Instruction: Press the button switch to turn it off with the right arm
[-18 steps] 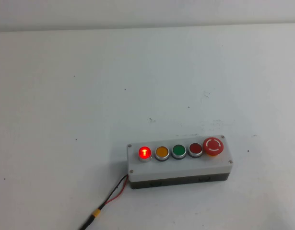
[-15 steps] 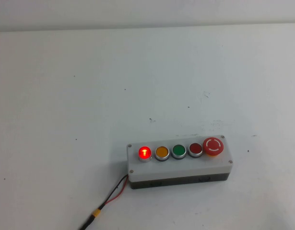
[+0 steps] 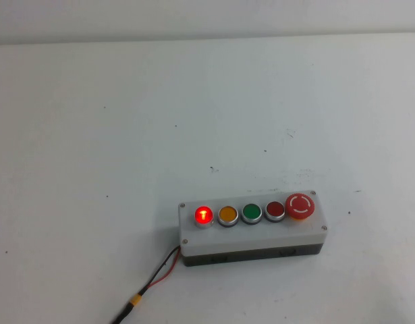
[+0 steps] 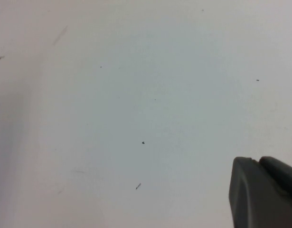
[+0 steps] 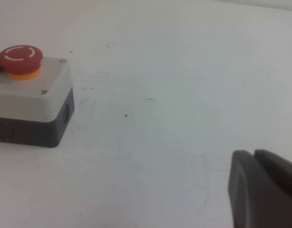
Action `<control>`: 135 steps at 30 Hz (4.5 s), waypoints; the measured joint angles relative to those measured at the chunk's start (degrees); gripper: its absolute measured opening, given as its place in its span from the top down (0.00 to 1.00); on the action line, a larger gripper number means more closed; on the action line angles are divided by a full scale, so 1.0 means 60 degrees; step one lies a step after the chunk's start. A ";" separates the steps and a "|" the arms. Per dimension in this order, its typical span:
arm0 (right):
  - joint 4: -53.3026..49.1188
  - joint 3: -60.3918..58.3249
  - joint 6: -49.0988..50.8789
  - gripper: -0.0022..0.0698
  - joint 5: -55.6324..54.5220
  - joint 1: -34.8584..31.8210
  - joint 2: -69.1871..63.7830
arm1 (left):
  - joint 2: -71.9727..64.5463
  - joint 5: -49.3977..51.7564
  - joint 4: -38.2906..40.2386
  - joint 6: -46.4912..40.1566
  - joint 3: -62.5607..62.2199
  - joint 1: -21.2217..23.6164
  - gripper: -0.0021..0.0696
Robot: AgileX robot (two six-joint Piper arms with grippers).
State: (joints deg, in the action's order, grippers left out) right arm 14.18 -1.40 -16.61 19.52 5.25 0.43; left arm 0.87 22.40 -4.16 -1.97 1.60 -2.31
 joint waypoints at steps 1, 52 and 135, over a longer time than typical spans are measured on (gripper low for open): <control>0.0000 0.0000 0.0000 0.99 0.0000 0.0000 0.0000 | 0.0000 0.0000 0.0000 0.0000 0.0000 0.0000 0.97; 0.1231 1.0194 0.1723 0.99 0.6004 0.1442 -1.1958 | 0.0000 0.0000 0.0000 0.0000 0.0000 0.0000 0.97; -0.1329 1.4482 0.3026 0.99 0.7280 0.6551 -1.3961 | 0.0000 0.0000 0.0000 0.0000 0.0000 0.0000 0.97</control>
State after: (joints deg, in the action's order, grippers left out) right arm 6.21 85.49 1.55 63.20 44.56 -83.33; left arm 0.87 22.40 -4.16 -1.97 1.60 -2.31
